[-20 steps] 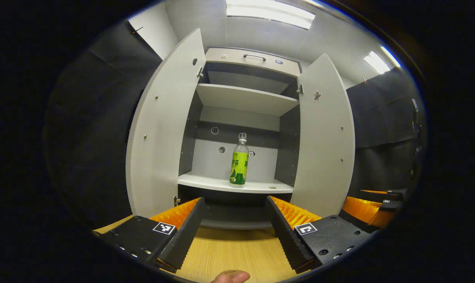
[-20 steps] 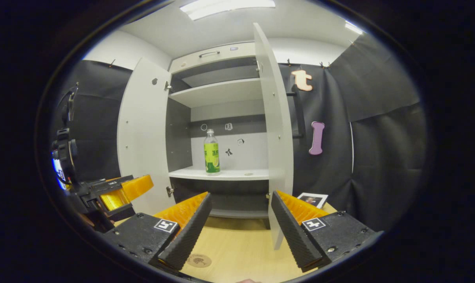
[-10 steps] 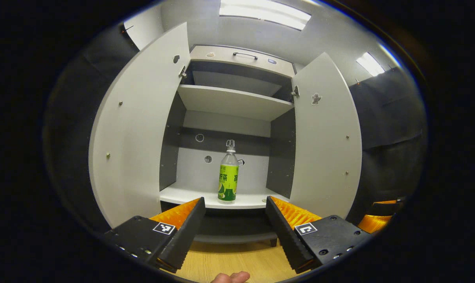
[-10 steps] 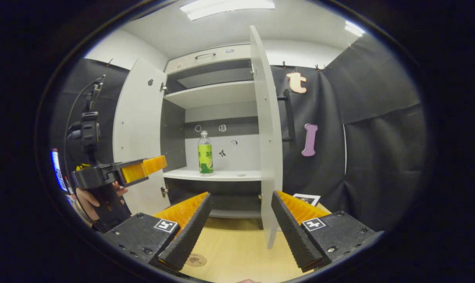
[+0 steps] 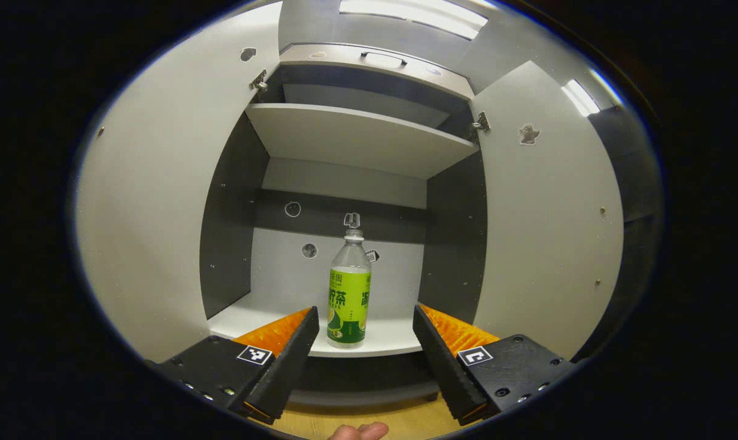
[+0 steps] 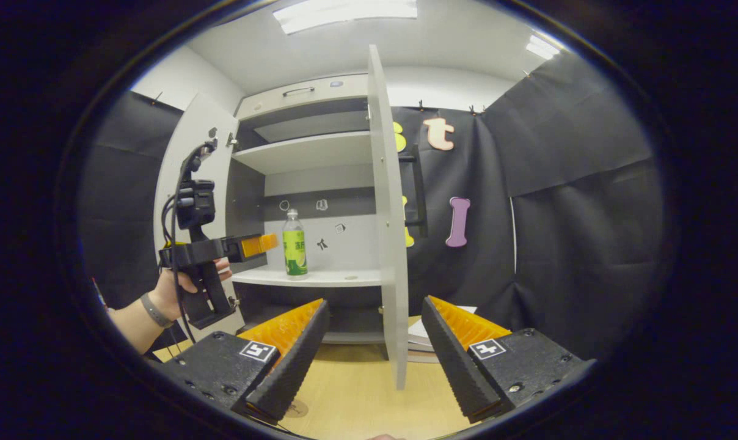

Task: Grasp the bottle in the cabinet with the left hand and place it on the coaster, then close the right door with the right hand and the left door with the left hand.

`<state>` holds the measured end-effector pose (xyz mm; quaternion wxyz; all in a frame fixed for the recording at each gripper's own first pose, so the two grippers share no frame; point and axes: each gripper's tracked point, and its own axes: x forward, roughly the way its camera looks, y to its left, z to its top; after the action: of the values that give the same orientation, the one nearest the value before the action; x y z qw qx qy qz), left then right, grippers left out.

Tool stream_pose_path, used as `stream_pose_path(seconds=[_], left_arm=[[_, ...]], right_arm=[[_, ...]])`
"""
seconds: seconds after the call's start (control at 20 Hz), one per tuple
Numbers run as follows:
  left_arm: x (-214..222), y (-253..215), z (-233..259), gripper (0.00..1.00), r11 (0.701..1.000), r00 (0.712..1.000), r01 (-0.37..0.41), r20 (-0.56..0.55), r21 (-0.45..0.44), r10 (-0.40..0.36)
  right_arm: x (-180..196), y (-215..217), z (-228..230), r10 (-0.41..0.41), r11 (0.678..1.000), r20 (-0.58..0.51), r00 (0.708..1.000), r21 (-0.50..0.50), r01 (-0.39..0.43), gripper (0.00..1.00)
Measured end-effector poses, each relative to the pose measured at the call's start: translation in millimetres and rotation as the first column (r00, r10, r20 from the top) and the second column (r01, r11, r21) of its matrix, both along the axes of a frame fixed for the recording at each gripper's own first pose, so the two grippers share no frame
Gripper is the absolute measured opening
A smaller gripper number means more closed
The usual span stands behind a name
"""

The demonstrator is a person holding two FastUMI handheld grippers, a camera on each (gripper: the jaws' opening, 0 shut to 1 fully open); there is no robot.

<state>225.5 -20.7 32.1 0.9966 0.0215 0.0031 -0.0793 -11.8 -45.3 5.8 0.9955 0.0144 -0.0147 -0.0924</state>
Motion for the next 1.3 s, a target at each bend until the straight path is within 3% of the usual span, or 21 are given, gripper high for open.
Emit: stream_pose_path(seconds=[0.35, 0.5, 0.55, 0.85, 0.9, 0.95, 1.05, 1.1, 1.15, 1.25, 1.3], left_arm=[[79, 12, -37, 0.95, 0.999, 0.998, -0.013, -0.059, 0.046, 0.015], [102, 16, -43, 0.94, 1.0, 0.997, -0.018, -0.07, 0.014, 0.019], [108, 15, -44, 0.94, 1.0, 0.997, -0.016, -0.072, 0.001, 0.016], [130, 9, -43, 0.95, 1.0, 0.997, -0.015, -0.079, 0.003, 0.015], [131, 9, -40, 0.89, 1.0, 0.997, -0.016, -0.071, 0.016, 0.017], [133, 8, -37, 0.94, 0.999, 0.998, -0.017, -0.063, 0.027, 0.019], [136, 9, -33, 0.94, 0.999, 0.998, -0.02, -0.051, 0.032, 0.022], [134, 11, -31, 0.8, 0.999, 0.998, -0.034, -0.05, 0.033, 0.035], [135, 12, -32, 0.75, 0.999, 0.998, -0.034, -0.061, 0.035, 0.036], [133, 19, -27, 0.77, 0.997, 0.997, -0.062, -0.047, 0.036, 0.064], [130, 20, -23, 0.72, 0.997, 0.997, -0.065, -0.039, 0.03, 0.066]], right_arm=[[3, -15, -8, -0.072, 0.997, -0.006, 0.997, 0.023, 0.073, 1.0], [3, -25, -15, -0.112, 0.993, -0.029, 0.993, 0.028, 0.113, 1.0], [2, -28, -16, -0.122, 0.992, -0.035, 0.992, 0.031, 0.123, 0.96], [3, -39, -15, -0.161, 0.986, -0.036, 0.986, 0.038, 0.163, 1.0], [3, -40, -14, -0.163, 0.986, -0.034, 0.986, 0.039, 0.164, 1.0], [4, -40, -15, -0.163, 0.986, -0.034, 0.986, 0.039, 0.165, 1.0], [6, -40, -15, -0.16, 0.986, -0.032, 0.987, 0.042, 0.162, 1.0], [6, -40, -15, -0.158, 0.986, -0.033, 0.987, 0.045, 0.159, 1.0], [7, -39, -17, -0.155, 0.987, -0.033, 0.987, 0.048, 0.156, 1.0], [6, -37, -17, -0.148, 0.987, -0.032, 0.988, 0.054, 0.149, 1.0], [6, -37, -16, -0.146, 0.988, -0.031, 0.989, 0.053, 0.148, 1.0]])
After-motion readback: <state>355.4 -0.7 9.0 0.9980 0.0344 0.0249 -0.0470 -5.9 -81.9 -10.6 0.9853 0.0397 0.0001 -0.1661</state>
